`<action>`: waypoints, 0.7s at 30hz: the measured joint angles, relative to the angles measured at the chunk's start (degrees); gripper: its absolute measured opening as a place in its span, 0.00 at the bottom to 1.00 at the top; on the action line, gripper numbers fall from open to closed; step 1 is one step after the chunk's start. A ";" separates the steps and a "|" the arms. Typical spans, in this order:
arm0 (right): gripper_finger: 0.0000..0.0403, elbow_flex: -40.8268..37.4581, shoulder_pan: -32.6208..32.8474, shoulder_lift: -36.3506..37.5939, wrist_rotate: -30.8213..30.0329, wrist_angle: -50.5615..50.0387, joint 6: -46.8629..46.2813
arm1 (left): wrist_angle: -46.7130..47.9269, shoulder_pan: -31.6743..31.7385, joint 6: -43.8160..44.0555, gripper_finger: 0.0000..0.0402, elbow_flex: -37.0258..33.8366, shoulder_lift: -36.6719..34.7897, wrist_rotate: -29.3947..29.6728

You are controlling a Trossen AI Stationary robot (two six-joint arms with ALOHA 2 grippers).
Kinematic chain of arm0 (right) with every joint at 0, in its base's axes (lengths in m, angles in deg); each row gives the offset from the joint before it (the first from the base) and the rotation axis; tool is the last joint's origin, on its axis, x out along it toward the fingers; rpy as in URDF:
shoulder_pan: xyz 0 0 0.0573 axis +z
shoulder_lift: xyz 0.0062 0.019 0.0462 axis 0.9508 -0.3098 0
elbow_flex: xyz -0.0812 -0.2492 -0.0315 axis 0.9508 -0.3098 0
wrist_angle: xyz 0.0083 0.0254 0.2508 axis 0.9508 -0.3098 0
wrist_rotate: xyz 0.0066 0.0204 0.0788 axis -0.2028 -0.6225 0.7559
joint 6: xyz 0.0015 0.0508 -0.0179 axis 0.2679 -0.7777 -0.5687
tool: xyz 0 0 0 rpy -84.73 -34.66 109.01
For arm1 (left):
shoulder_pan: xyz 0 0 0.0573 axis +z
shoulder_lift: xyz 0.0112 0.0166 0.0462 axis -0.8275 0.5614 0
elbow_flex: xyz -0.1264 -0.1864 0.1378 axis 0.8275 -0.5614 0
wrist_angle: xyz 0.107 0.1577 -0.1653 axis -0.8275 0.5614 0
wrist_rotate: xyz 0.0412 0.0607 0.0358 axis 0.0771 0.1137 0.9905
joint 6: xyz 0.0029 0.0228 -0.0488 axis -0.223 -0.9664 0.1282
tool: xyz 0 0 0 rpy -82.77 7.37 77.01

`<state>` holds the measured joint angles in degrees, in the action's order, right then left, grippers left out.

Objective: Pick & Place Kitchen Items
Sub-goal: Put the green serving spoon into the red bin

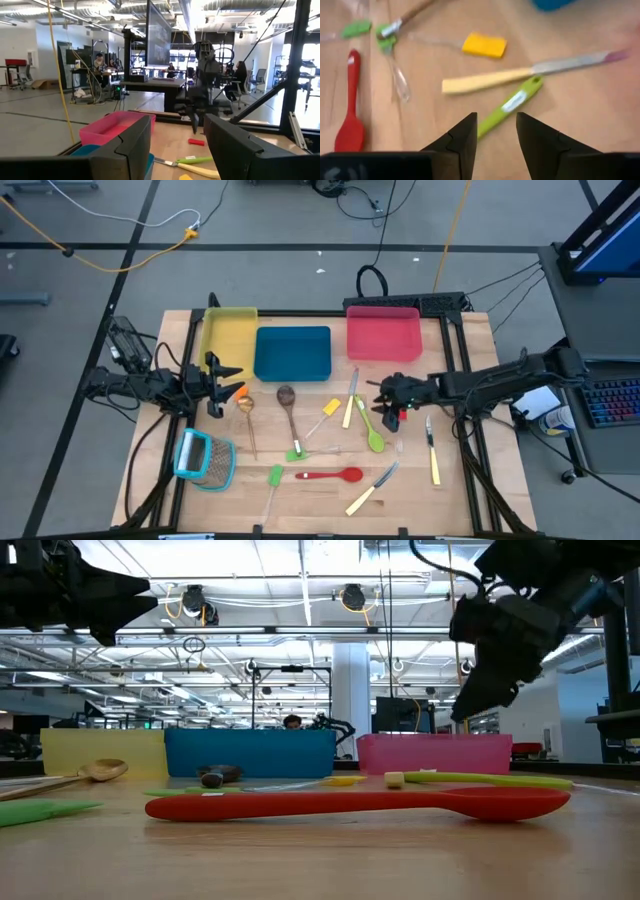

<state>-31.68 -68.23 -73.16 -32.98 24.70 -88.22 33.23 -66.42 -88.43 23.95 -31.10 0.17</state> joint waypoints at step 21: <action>0.32 0.04 3.89 -19.13 -1.27 13.91 -3.28 | 0.08 0.00 0.09 0.48 0.01 0.01 2.91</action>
<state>-31.64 -64.34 -92.29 -34.25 38.61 -91.49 33.31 -66.42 -88.34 23.96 -31.09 3.08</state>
